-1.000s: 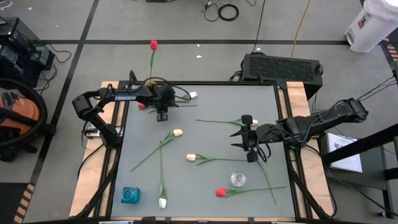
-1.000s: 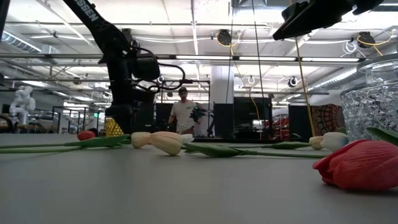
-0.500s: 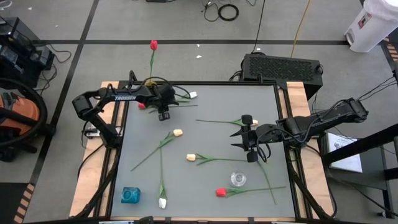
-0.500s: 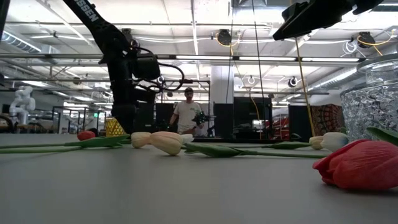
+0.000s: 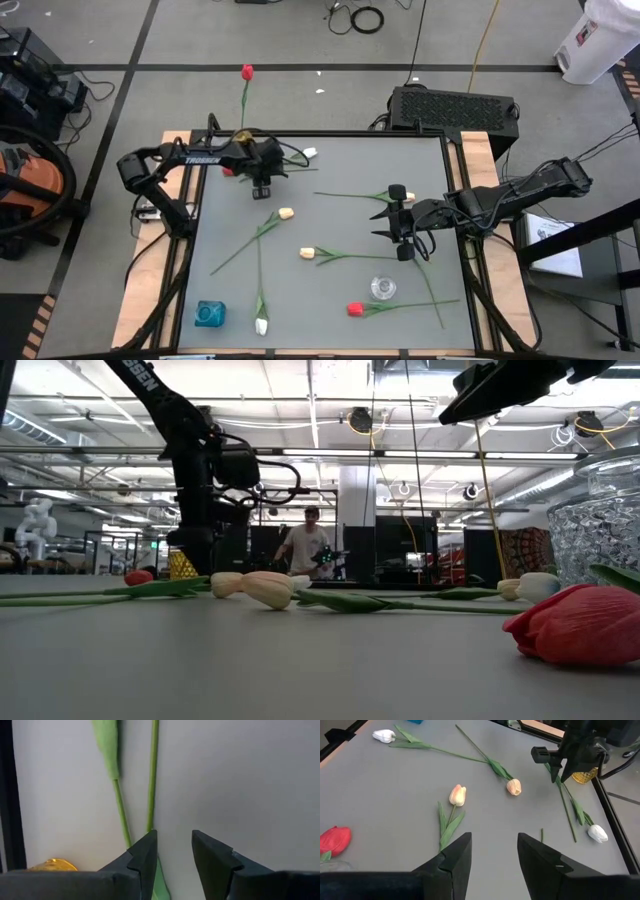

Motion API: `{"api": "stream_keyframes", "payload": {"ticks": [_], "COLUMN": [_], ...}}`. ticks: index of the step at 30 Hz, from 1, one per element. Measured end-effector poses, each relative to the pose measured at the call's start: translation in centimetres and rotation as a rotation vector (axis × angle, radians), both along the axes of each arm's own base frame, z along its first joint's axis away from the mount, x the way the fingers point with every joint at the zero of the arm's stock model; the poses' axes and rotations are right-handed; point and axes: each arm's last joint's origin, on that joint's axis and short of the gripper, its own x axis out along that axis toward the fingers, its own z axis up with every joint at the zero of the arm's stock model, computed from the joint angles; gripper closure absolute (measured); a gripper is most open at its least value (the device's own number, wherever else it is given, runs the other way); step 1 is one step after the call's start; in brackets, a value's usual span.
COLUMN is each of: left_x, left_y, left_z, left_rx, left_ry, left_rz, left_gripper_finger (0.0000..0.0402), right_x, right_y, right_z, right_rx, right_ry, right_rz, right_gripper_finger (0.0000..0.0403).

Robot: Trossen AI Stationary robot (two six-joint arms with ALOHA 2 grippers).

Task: Sort flowers into vase by color
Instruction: Put the top red tulip into the yellow vase

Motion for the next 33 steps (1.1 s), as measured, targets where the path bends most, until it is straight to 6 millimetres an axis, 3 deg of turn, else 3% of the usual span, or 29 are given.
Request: {"api": "stream_keyframes", "payload": {"ticks": [15, 27, 33], "left_x": [-1.1, -0.4, -0.4], "left_y": [1.5, 1.8, 1.8], "left_z": [0.0, -1.8, -1.6], "left_rx": [-0.015, -0.061, -0.042], "left_ry": [0.002, 0.007, 0.02], "left_rz": [0.025, 0.024, 0.023], "left_gripper_finger": [0.0272, 0.0272, 0.0272], "right_x": [0.0, 0.0, 0.0], "right_y": [0.0, 0.0, 0.0], "right_z": [0.0, 0.0, -0.1], "right_rx": [-0.002, 0.0, 0.001], "right_ry": [0.0, 0.001, 0.007], "right_rz": [0.002, 0.0, -0.002], "right_gripper_finger": [0.0252, 0.0252, 0.0252]}}
